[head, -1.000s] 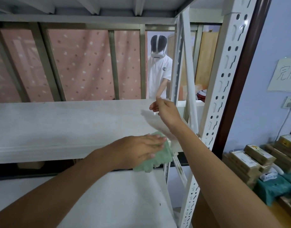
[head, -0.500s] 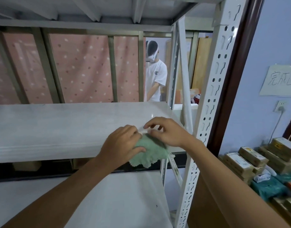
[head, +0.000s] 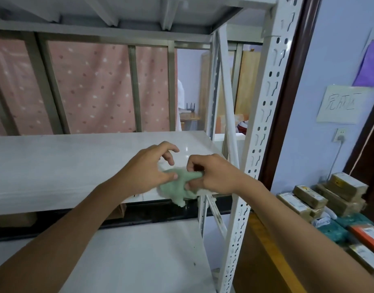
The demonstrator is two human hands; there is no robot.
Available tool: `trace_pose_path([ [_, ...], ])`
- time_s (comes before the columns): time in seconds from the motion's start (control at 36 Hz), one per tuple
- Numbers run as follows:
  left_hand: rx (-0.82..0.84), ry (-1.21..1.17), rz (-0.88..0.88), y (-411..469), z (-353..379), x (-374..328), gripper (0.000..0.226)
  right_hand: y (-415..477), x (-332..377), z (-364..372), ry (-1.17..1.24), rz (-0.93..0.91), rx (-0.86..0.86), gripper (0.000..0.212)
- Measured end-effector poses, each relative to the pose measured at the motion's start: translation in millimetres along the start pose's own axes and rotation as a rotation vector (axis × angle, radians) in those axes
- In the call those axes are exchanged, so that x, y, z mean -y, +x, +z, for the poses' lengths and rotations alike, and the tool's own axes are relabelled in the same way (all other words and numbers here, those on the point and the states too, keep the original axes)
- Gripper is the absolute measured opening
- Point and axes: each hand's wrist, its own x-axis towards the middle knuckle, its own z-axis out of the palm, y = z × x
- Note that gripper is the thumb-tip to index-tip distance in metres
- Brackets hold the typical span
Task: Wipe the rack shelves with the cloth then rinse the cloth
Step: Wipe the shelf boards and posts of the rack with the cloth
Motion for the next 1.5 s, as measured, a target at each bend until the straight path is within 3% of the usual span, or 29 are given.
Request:
trace_pose_path([
  [0.22,-0.035,0.055,0.055,0,9,0,0.044,2,-4,-12,0.045,0.179,-0.049,0.037],
  [0.33,-0.099,0.036,0.083,-2,13,6,0.038,-2,-6,-16,0.263,0.193,0.092,0.043],
  [0.42,-0.113,0.004,0.083,-3,15,6,0.028,-4,-7,-16,0.096,0.198,0.108,0.04],
  [0.47,-0.101,-0.002,0.075,-4,16,5,0.023,-6,-8,-16,0.198,0.184,0.117,0.041],
  [0.58,-0.075,-0.067,0.032,-3,18,0,0.003,-7,-8,-15,0.014,0.176,0.069,0.034],
  [0.69,-0.058,0.024,0.01,-3,26,3,0.005,-4,-13,-19,0.101,0.224,-0.062,0.031],
  [0.94,-0.167,0.365,0.187,-9,59,7,0.02,1,-19,-2,-0.614,0.353,-0.263,0.009],
  [1.03,-0.236,0.402,0.239,-8,62,11,0.02,6,-16,1,-0.794,0.358,-0.204,0.022],
  [1.19,-0.285,0.425,0.34,-10,62,14,0.021,12,-19,-4,-0.465,0.425,0.054,0.021],
  [1.31,-0.331,0.455,0.399,-15,62,22,0.035,15,-23,2,-0.48,0.482,0.036,0.041],
  [1.5,-0.406,0.552,0.441,-34,39,43,0.034,35,-21,10,-0.517,0.646,-0.004,0.027],
])
